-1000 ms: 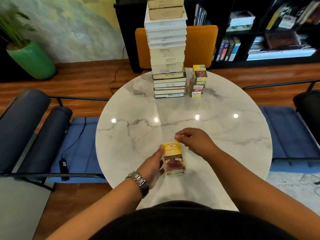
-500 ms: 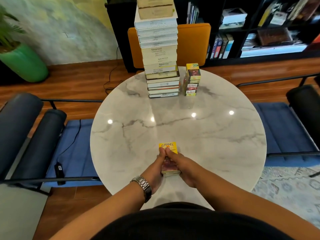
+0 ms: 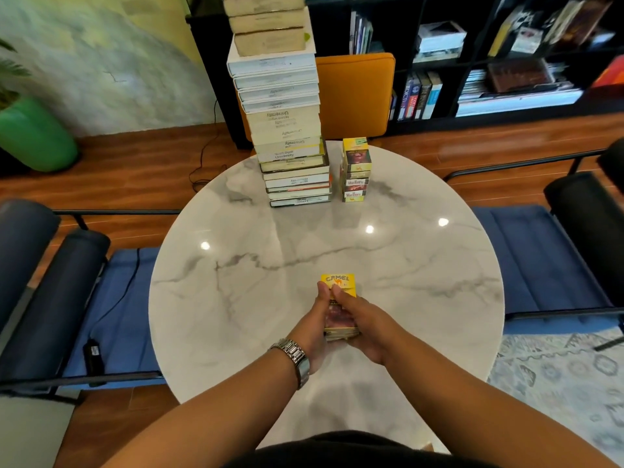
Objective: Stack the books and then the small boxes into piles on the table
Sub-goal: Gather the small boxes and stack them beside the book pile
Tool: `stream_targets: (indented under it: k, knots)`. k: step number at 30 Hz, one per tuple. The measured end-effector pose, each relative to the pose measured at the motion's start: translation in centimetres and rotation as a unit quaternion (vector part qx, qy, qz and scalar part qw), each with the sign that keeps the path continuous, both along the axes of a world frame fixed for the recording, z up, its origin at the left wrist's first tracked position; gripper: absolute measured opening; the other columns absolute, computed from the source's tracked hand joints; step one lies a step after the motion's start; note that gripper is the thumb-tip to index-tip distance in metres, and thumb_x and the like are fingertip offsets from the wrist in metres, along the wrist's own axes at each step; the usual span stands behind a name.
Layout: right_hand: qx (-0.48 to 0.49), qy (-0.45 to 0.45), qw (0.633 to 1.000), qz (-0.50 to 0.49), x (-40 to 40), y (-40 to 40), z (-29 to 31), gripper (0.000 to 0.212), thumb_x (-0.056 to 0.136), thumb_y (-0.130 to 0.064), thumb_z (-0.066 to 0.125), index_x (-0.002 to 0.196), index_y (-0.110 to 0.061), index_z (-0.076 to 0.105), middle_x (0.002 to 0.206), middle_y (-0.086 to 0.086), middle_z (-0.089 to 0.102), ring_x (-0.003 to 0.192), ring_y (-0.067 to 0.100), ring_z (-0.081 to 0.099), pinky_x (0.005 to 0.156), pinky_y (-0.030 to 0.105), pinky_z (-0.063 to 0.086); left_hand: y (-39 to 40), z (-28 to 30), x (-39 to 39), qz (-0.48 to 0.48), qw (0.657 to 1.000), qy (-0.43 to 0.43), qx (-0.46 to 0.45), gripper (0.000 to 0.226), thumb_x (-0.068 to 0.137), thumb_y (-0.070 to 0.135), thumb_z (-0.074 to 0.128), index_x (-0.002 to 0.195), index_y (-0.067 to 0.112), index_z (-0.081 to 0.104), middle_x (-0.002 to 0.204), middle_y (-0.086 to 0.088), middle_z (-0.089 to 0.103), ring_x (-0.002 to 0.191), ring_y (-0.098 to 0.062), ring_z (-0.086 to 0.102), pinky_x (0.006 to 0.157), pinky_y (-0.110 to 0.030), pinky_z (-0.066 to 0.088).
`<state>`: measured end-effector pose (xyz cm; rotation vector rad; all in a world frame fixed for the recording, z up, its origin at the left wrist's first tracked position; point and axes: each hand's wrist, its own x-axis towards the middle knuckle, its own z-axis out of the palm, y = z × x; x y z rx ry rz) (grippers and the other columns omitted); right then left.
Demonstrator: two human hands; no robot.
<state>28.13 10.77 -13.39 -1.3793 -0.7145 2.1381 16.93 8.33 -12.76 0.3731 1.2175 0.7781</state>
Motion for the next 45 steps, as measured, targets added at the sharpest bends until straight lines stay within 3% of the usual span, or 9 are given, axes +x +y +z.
stream_targets:
  k: [8, 12, 16, 22, 26, 31, 37, 42, 45]
  knots:
    - [0.004, 0.013, 0.999, -0.044, 4.4, 6.9, 0.5, 0.039, 0.088, -0.041, 0.063, 0.114, -0.012, 0.068, 0.112, 0.014, 0.071, 0.106, 0.029, 0.067, 0.099, 0.046, 0.049, 7.1, 1.5, 5.2, 0.046, 0.999, -0.022, -0.009, 0.080, 0.080, 0.074, 0.036, 0.127, 0.013, 0.058, 0.119, -0.013, 0.067, 0.110, -0.027, 0.065, 0.087, -0.037, 0.055]
    - [-0.002, 0.007, 0.999, -0.054, 6.6, 11.3, 0.6, 0.031, 0.090, -0.039, 0.061, 0.106, -0.014, 0.070, 0.104, 0.009, 0.074, 0.100, 0.025, 0.069, 0.090, 0.041, 0.054, 11.4, 2.1, 7.4, 0.066, 0.996, -0.050, -0.022, 0.080, 0.085, 0.074, 0.026, 0.125, 0.014, 0.061, 0.116, -0.010, 0.069, 0.106, -0.024, 0.066, 0.089, -0.037, 0.053]
    - [-0.008, -0.004, 0.999, -0.045, 8.1, 15.4, 0.4, 0.034, 0.089, -0.045, 0.060, 0.097, -0.015, 0.072, 0.095, 0.005, 0.076, 0.087, 0.020, 0.071, 0.074, 0.034, 0.052, 15.6, 2.2, 9.0, 0.141, 0.986, -0.082, -0.045, 0.090, 0.081, 0.080, 0.019, 0.120, 0.012, 0.064, 0.116, -0.014, 0.068, 0.107, -0.029, 0.064, 0.088, -0.040, 0.051]
    - [-0.004, 0.017, 0.998, -0.057, 9.5, 22.1, -0.1, 0.038, 0.084, -0.048, 0.064, 0.102, -0.015, 0.070, 0.099, 0.008, 0.073, 0.091, 0.025, 0.068, 0.084, 0.037, 0.052, 20.8, 2.9, 11.4, 0.309, 0.938, -0.139, -0.071, 0.070, 0.084, 0.076, 0.027, 0.117, 0.018, 0.048, 0.090, -0.015, 0.070, 0.087, -0.033, 0.063, 0.098, -0.049, 0.042]
    - [0.002, 0.032, 0.997, -0.066, 9.9, 25.9, -0.2, 0.040, 0.085, -0.048, 0.064, 0.110, -0.017, 0.068, 0.113, 0.011, 0.071, 0.106, 0.031, 0.066, 0.097, 0.045, 0.049, 22.9, 1.8, 11.9, 0.320, 0.927, -0.173, -0.086, 0.094, 0.080, 0.081, 0.024, 0.147, 0.015, 0.027, 0.141, -0.019, 0.047, 0.125, -0.035, 0.051, 0.100, -0.045, 0.039]
    - [0.011, 0.033, 0.998, -0.058, 9.6, 29.9, 0.3, 0.033, 0.090, -0.045, 0.060, 0.104, -0.017, 0.068, 0.102, 0.010, 0.074, 0.089, 0.028, 0.070, 0.074, 0.038, 0.054, 26.1, 0.7, 11.9, 0.325, 0.928, -0.170, -0.061, 0.097, 0.079, 0.083, 0.016, 0.140, 0.013, 0.043, 0.136, -0.016, 0.054, 0.113, -0.029, 0.055, 0.092, -0.038, 0.040]
    - [0.024, 0.021, 0.999, -0.034, 8.4, 33.4, 0.6, 0.036, 0.090, -0.049, 0.058, 0.102, -0.017, 0.068, 0.098, 0.010, 0.075, 0.087, 0.028, 0.071, 0.077, 0.038, 0.054, 29.5, 0.4, 11.2, 0.331, 0.926, -0.178, -0.033, 0.090, 0.081, 0.081, 0.015, 0.136, 0.019, 0.050, 0.135, -0.015, 0.055, 0.123, -0.032, 0.053, 0.096, -0.041, 0.041]
    - [0.017, -0.006, 0.999, -0.035, 7.6, 35.4, 0.6, 0.035, 0.084, -0.051, 0.064, 0.099, -0.019, 0.068, 0.099, 0.009, 0.075, 0.087, 0.027, 0.072, 0.074, 0.037, 0.054, 30.5, -0.3, 10.1, 0.330, 0.926, -0.180, -0.044, 0.092, 0.077, 0.085, 0.012, 0.126, 0.017, 0.051, 0.115, -0.015, 0.055, 0.107, -0.028, 0.048, 0.094, -0.038, 0.035]
    - [0.015, -0.011, 0.999, -0.028, 7.2, 35.9, 0.8, 0.033, 0.085, -0.049, 0.065, 0.096, -0.019, 0.069, 0.103, 0.010, 0.075, 0.092, 0.029, 0.071, 0.075, 0.038, 0.055, 30.7, -0.8, 9.4, 0.330, 0.925, -0.179, -0.057, 0.102, 0.076, 0.086, 0.011, 0.133, 0.011, 0.049, 0.101, -0.012, 0.049, 0.083, -0.023, 0.044, 0.092, -0.037, 0.037]
